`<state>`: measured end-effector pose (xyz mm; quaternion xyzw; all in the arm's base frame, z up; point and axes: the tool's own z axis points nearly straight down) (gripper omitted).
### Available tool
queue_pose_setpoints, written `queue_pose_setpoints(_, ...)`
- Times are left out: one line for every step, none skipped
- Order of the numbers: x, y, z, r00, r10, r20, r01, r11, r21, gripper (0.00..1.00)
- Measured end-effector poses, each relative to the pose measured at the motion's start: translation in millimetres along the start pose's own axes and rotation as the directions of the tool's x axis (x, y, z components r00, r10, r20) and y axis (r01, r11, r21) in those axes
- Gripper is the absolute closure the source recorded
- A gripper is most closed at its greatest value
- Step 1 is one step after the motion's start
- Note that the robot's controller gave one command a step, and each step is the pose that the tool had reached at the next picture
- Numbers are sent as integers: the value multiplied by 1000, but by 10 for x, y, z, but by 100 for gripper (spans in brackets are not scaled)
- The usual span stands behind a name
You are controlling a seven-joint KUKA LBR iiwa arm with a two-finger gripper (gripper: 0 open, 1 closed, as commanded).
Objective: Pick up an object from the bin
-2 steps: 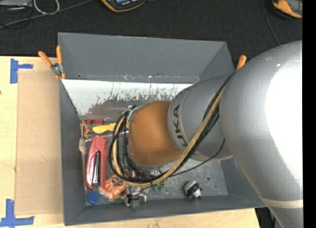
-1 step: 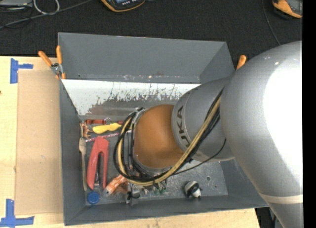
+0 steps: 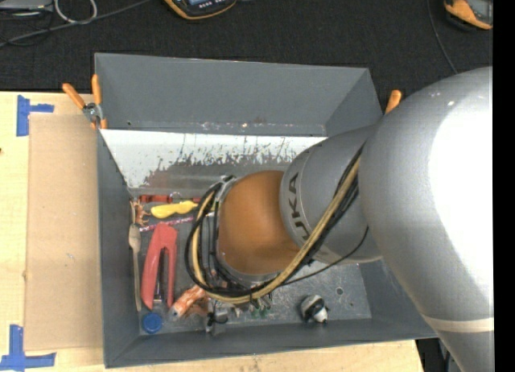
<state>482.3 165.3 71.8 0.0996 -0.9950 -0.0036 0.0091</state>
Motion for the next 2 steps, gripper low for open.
queue_pose_setpoints(0, 1, 0, 1000, -1, 0, 1, 1000, 0, 100)
queue_pose_setpoints(0, 1, 0, 1000, -2, 0, 2, 1000, 0, 100)
